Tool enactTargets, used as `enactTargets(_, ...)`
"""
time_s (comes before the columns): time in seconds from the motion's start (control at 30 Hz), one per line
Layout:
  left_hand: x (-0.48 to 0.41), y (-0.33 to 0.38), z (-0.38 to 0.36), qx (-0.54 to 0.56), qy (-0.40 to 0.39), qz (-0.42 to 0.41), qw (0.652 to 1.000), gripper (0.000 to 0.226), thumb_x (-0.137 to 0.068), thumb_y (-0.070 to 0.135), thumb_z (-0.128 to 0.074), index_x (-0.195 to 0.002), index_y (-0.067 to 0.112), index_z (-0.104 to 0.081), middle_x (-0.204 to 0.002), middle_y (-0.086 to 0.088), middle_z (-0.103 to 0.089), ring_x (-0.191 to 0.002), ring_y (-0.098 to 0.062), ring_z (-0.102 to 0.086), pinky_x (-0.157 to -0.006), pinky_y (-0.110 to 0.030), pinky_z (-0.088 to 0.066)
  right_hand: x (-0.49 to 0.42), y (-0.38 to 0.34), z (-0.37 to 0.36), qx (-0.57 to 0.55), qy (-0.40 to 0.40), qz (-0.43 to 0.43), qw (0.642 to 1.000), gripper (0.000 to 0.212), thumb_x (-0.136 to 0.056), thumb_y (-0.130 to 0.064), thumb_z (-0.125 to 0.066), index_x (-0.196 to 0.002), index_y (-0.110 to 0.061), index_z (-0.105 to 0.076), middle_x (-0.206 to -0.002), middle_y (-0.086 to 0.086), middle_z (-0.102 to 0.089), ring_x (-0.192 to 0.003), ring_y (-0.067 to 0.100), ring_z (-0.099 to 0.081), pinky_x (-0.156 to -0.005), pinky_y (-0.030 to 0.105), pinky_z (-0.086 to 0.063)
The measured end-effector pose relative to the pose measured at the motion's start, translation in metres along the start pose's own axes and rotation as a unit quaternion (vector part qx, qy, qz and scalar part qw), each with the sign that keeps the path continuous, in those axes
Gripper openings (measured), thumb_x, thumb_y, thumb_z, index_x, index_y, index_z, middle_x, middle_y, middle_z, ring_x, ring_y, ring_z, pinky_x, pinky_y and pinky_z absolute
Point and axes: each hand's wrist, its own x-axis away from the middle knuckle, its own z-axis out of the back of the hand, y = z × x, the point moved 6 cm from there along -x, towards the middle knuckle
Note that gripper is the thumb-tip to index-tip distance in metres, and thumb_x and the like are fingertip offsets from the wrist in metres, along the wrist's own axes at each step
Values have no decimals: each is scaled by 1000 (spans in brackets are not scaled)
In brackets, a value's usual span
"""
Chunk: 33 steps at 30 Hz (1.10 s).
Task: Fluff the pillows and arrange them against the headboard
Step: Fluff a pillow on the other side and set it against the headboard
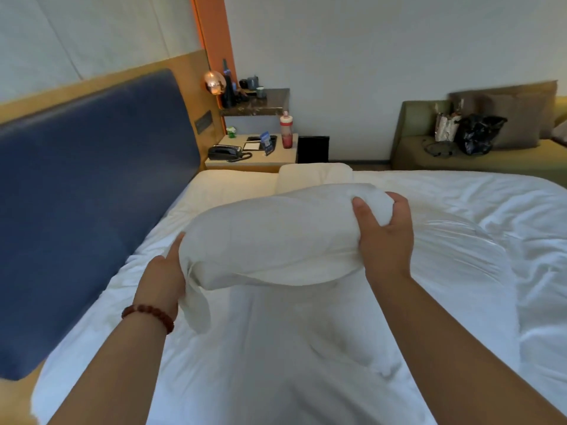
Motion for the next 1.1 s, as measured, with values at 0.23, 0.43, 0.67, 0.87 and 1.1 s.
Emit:
enactTargets(0.23,58,64,5,-155,-12,-300,941,75,-87,66,-29,-148,23,-34,-153,-1,-36,-138,-20,-33,-112,-41,-27,10,-20,-32,62,3,26,998,52,-87,-48,-66,-128,-20,-52,-125,2,-54,-112,18,-51,-94,30,-42)
enactTargets(0.43,79,79,-94,-444,-167,-439,764,104,-67,92,-28,-152,36,-9,-161,6,-16,-146,-18,-17,-119,-42,-18,0,-28,-50,78,-40,24,996,49,-87,-50,-65,-128,-27,-50,-127,1,-50,-105,10,-44,-91,28,-40)
enactTargets(0.67,36,94,-127,-449,-156,-431,767,114,-58,88,-56,-150,34,-16,-155,10,-30,-137,-15,-34,-112,-40,-30,-33,-24,-70,70,-97,36,992,44,-95,-47,-54,-135,-33,-44,-137,1,-44,-107,9,-42,-86,23,-35)
enactTargets(0.87,1,113,-129,-407,-190,-465,763,113,-58,83,-61,-150,36,-17,-156,11,-28,-139,-14,-32,-114,-39,-29,-46,-27,-103,88,-98,54,990,41,-102,-47,-38,-141,-37,-36,-144,3,-37,-111,10,-40,-95,27,-37)
enactTargets(1.1,-70,118,-106,-414,-177,-515,729,134,-48,91,-58,-152,34,6,-160,8,-16,-141,-18,-27,-113,-44,-32,-51,-40,-197,89,-95,99,987,37,-103,-39,-39,-139,-32,-43,-132,3,-45,-104,7,-40,-92,21,-30)
